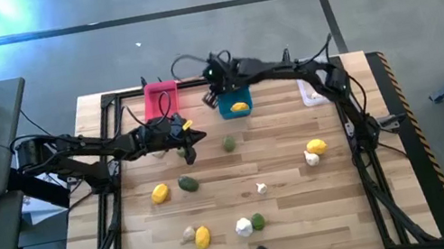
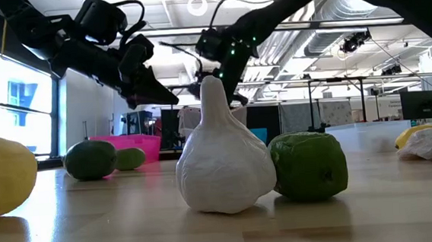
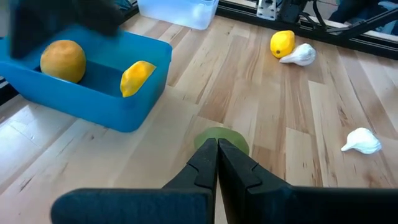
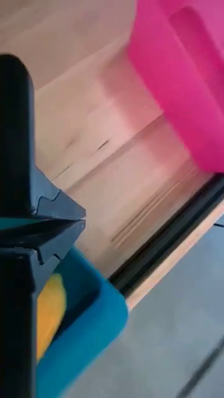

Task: Sort produce into baskets
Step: Put the garlic into the white bin

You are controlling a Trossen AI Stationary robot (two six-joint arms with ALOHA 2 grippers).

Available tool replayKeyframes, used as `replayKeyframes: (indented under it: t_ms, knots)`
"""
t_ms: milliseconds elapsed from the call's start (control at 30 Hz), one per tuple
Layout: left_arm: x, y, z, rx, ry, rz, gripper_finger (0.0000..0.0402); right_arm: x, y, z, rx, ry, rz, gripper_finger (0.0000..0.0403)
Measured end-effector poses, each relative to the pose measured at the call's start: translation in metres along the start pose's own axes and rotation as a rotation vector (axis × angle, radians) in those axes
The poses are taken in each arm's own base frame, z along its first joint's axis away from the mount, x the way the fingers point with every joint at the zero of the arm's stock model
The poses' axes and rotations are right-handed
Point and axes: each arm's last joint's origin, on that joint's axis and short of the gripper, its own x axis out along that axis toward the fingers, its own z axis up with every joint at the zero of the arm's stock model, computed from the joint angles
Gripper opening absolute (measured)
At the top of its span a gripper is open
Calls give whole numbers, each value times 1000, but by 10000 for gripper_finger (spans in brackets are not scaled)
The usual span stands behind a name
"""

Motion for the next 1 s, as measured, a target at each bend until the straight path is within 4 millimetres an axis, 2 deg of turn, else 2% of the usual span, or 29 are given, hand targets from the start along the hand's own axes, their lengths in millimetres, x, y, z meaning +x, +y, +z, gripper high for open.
replayKeyframes:
  t_ms: [67,167,333,567,733,900,1000]
  knots:
    - [0,0,-1,-1,10,2,0,-1,11,-5,3,-63,8,0]
    - [0,0,-1,6,8,3,0,-13,21,-10,36,-152,20,0]
    - [0,0,-1,24,11,3,0,-17,26,-44,96,-148,31,0]
    - [0,0,-1,-6,12,-1,0,-58,34,-80,217,-152,70,0]
    - [0,-2,-2,-7,15,-8,0,-105,41,-97,244,-161,116,0]
    - [0,-1,-3,-42,26,-5,0,-129,47,-133,223,-87,106,0]
    - [0,-1,-3,-52,27,-4,0,-134,49,-155,233,-61,122,0]
